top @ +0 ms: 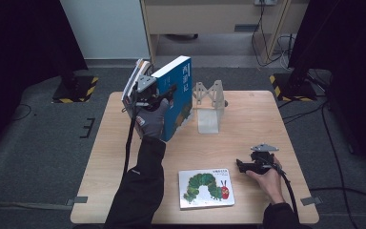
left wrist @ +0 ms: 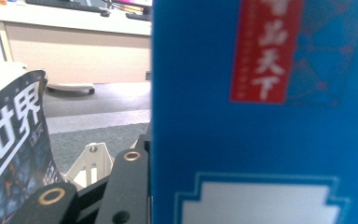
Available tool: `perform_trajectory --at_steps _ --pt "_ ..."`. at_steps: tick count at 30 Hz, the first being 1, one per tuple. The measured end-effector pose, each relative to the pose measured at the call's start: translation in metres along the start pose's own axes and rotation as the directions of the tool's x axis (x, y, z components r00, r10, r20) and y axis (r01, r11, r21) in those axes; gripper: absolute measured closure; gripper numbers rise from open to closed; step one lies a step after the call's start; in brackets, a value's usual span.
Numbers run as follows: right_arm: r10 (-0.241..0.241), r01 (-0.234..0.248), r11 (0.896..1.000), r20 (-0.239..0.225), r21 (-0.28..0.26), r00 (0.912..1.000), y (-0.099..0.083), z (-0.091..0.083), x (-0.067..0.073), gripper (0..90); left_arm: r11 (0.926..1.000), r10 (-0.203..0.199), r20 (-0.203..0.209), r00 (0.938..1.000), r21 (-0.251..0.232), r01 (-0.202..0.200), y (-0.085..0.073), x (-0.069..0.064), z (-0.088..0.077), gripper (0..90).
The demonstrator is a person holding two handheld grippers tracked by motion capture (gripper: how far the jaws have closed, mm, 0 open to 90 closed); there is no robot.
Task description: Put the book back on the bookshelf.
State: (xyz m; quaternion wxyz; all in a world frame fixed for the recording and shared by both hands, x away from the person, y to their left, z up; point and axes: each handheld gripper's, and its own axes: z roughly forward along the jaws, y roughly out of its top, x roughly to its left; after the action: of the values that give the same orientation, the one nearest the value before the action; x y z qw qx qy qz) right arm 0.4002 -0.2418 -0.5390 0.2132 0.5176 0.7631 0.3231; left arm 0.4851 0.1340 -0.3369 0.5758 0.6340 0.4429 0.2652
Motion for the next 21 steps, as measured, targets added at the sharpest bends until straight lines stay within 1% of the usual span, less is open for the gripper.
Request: perform_trajectory --at_steps 1,3,4,7,10,13,16,19,21 --pt "0.001 -0.001 1.000 0.000 0.000 1.0000 0.000 0.000 0.000 6.2 1.0000 0.001 -0.003 1.0000 -0.002 -0.001 -0.001 0.000 0.003 61.1" --pt "-0.002 0.002 1.000 0.000 0.002 1.0000 0.000 0.000 0.000 6.2 0.9999 -0.011 -0.011 0.9999 -0.005 0.011 -0.003 0.000 0.010 61.1" --pt "0.000 0.000 1.000 0.001 0.001 1.0000 0.000 0.000 0.000 6.2 0.9999 -0.013 -0.009 0.9999 -0.003 0.013 -0.005 0.000 0.013 61.1" --pt "0.001 -0.001 1.000 0.000 0.000 1.0000 0.000 0.000 0.000 6.2 0.9998 -0.017 -0.022 0.9996 0.008 0.017 -0.008 -0.001 0.022 61.1" --pt "-0.002 0.002 1.000 0.000 0.001 1.0000 0.000 0.000 0.000 6.2 0.9997 0.008 -0.029 0.9995 0.022 -0.008 -0.011 -0.006 0.031 61.1" --pt "-0.003 0.003 1.000 0.002 0.000 1.0000 0.000 0.000 0.000 6.2 0.9993 0.014 -0.037 0.9992 0.035 -0.012 -0.015 -0.008 0.039 61.1" --pt "-0.001 0.001 1.000 0.002 0.000 1.0000 -0.001 0.000 0.000 6.2 0.9991 0.002 -0.055 0.9985 0.043 0.000 -0.020 -0.009 0.047 61.1" --pt "0.000 0.000 1.000 0.002 -0.001 1.0000 -0.001 0.000 0.000 6.2 0.9983 0.020 -0.068 0.9975 0.056 -0.016 -0.024 -0.009 0.053 61.0" --pt "0.000 0.000 1.000 0.002 -0.001 1.0000 -0.001 0.000 0.000 6.1 0.9982 0.019 -0.081 0.9966 0.058 -0.014 -0.026 -0.008 0.056 61.0"
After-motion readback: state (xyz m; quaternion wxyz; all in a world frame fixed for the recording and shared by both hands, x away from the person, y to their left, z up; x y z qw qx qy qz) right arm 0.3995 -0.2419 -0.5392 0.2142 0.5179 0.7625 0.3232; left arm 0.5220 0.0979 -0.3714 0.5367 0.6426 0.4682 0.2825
